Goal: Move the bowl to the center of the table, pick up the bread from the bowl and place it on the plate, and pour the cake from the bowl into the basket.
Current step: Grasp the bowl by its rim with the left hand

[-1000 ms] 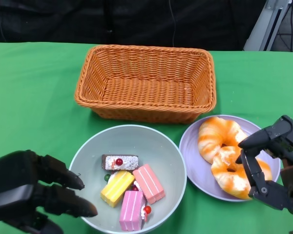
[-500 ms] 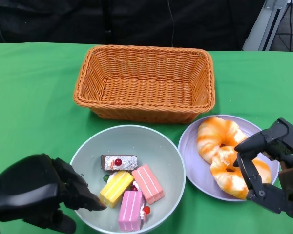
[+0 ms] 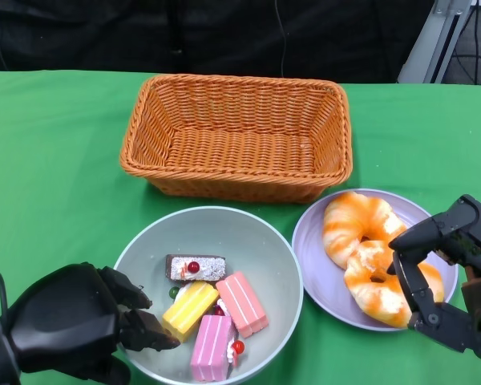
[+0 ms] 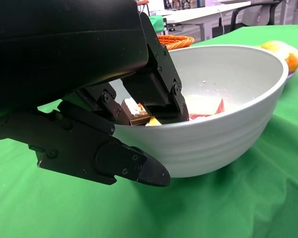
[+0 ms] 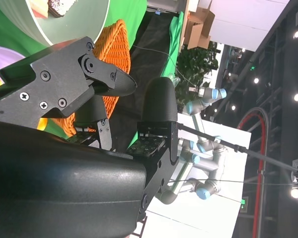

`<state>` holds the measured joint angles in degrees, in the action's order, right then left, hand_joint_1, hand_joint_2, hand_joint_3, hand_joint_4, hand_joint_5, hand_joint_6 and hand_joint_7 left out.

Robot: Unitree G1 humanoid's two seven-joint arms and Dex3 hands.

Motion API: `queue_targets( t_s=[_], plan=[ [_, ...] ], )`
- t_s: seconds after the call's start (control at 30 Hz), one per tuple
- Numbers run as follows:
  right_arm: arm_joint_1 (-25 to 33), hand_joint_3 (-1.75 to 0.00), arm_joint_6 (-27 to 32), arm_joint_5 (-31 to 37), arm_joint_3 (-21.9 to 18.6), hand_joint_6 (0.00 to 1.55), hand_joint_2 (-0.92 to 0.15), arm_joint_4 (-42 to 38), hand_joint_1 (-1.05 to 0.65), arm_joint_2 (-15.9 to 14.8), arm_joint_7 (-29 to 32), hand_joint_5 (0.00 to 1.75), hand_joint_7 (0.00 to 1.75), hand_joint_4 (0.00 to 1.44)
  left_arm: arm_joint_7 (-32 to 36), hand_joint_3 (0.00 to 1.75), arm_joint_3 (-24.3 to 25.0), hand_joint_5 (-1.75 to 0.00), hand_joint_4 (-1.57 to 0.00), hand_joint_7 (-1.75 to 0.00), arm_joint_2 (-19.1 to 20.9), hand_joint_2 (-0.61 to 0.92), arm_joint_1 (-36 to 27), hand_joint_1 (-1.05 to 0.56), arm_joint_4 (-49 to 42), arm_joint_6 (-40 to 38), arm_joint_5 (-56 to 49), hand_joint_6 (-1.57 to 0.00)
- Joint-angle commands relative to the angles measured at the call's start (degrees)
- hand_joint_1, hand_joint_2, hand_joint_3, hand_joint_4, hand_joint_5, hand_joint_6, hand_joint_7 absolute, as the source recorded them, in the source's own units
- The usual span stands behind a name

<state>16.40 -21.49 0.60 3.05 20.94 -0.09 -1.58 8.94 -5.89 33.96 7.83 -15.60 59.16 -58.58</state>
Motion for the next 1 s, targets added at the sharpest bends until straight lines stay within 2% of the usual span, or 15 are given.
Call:
queue_targets(
  t_s=[0.03, 0.17, 0.33, 0.73, 0.87, 1.0],
  plan=[
    [-0.13, -1.00, -0.60, -0.39, -0.39, 0.62, -0.57, 0.36, -0.05, 0.05, 0.12, 1.59, 1.33, 0.61, 3.45, 0.00, -3.24, -0.01, -0.92, -0.01, 2.11, 0.91, 0.62, -0.49, -1.01, -2.27, -2.58, -0.88],
    [0.25, -1.01, 0.05, -0.22, -0.39, 0.62, -0.56, 1.02, -0.05, 0.16, 0.32, 1.59, 1.33, 0.61, 7.74, 0.00, -6.99, -0.01, -0.93, -0.02, 3.35, 0.91, 1.66, -0.50, -2.48, -4.05, -4.14, -0.91],
    [0.35, -1.00, 0.35, -0.40, -0.28, 0.61, -0.57, 1.19, -0.05, 0.28, 0.25, 1.58, 1.32, 0.61, 9.49, 0.01, -10.87, 0.00, -0.93, -0.01, 4.39, 0.92, 2.40, -0.51, -2.94, -7.01, -4.50, -0.92],
    [0.37, -0.98, 0.38, -0.34, -0.31, 0.62, -0.58, 1.23, -0.05, 0.32, 0.23, 1.58, 1.32, 0.61, 11.48, 0.01, -14.58, 0.00, -0.93, 0.00, 6.34, 0.92, 3.20, -0.51, -2.81, -9.43, -3.11, -0.92],
    [0.26, -0.98, 0.37, -0.19, -0.22, 0.62, -0.58, 1.04, -0.06, 0.37, 0.26, 1.58, 1.32, 0.61, 12.64, 0.04, -17.26, 0.00, -0.88, 0.00, 3.15, 0.92, 5.41, -0.49, -5.19, -10.94, -3.39, -0.86],
    [0.28, -0.98, 0.15, 0.47, -0.34, 0.62, -0.57, 0.94, -0.04, 0.29, 0.41, 1.56, 1.31, 0.61, 14.76, 0.05, -18.74, 0.00, -0.88, 0.00, 2.06, 0.92, 6.76, -0.41, -7.83, -9.78, -1.71, -0.85]
  ],
)
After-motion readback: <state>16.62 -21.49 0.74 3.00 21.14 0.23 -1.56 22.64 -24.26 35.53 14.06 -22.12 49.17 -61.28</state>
